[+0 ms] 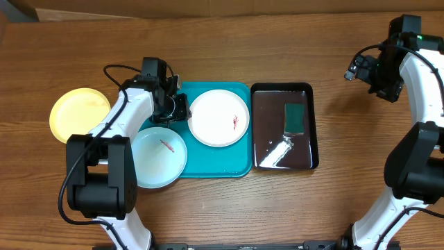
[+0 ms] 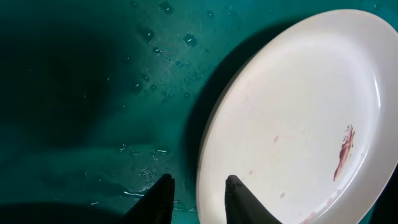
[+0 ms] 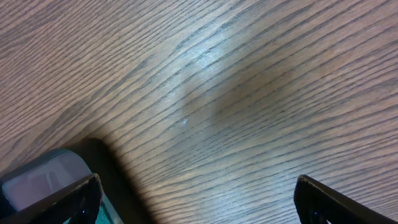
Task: Clean dirty plates on tray and stack at the side
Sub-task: 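Hold the white plate rim with the left gripper, then lower the right gripper onto the green sponge in the black tray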
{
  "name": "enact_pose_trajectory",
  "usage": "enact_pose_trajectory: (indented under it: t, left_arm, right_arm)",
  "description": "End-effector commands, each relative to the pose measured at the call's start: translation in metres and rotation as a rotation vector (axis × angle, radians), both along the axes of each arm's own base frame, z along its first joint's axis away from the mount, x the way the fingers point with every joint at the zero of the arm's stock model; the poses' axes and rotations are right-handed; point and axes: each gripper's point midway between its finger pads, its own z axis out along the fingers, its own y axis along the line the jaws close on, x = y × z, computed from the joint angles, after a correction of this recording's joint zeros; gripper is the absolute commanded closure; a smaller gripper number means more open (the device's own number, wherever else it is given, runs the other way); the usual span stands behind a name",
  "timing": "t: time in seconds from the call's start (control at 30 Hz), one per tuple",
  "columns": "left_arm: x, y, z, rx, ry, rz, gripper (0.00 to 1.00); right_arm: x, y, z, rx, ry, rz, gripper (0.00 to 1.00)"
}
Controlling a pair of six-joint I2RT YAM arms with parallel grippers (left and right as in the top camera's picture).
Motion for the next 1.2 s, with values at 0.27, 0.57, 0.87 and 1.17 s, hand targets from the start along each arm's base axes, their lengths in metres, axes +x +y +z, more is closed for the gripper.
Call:
enact_pose_trajectory:
  t: [0.27,0.57,0.87,1.17]
  left_arm:
    - [0.012,-0.002,0.002,0.173,-0.074,-0.016,0.69]
    - [0.016,-0.01,0.002,0.22,-0.111,-0.037,0.77]
    - [0.012,-0.009,-0.002,0.223,-0.1,-0.039,0.78]
    - [0.005,-0.002,-0.014,0.257,-0.089,-0.034,0.82]
  right_arm:
    - [0.005,-0.004,0.013,-0.01,-0.038,-0.006,0.0]
    - [0.005,-0.004,0.013,-0.01,-0.038,-0.006,0.0]
    - [0.005,-0.004,0.013,-0.008,-0.039,-0.006,0.0]
    - [0.009,0.024,0.017,0.151,-0.065,0.03,0.0]
